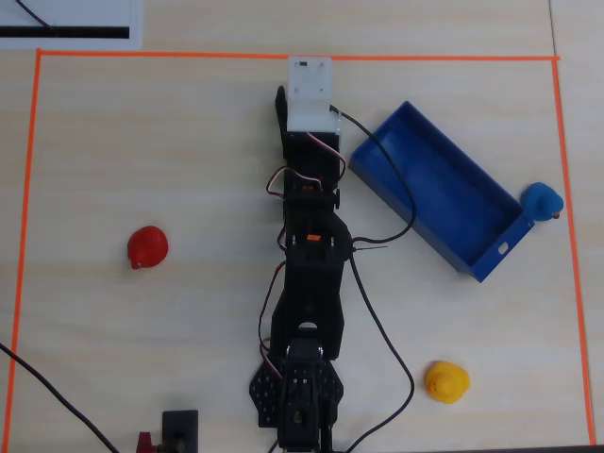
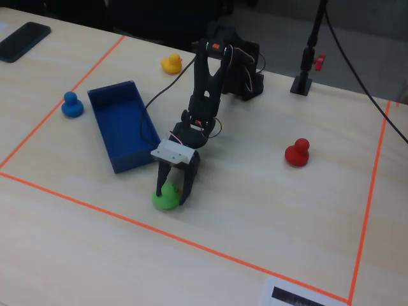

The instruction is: Grasp green duck and put it into box.

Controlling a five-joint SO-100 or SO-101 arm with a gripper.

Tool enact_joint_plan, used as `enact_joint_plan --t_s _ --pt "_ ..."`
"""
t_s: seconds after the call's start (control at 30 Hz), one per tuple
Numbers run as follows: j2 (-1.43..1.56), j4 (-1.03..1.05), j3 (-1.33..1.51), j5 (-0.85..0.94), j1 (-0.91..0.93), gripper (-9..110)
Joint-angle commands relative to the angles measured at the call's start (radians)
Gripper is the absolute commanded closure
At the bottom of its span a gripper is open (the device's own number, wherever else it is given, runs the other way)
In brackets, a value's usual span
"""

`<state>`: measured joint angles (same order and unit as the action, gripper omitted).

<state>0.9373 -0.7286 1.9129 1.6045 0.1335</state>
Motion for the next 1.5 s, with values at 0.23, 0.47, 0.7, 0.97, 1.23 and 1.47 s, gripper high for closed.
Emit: enact_joint_plan --t_s 0.23,0.47,0.7,0.97,1.23,1.47 --pt "0.015 0.104 -0.021 0.017 0.032 94" --pt "0.118 0.225 -0.009 0.009 0.057 101" --pt "0.439 0.433 -0.018 -0.120 0.074 100" --pt "0.655 0.775 -0.213 -0.227 0.230 101" --pt "0.689 0.891 -0.245 -0.222 0.512 101" --pt "0.713 0.969 -0.170 -0.204 0.670 101"
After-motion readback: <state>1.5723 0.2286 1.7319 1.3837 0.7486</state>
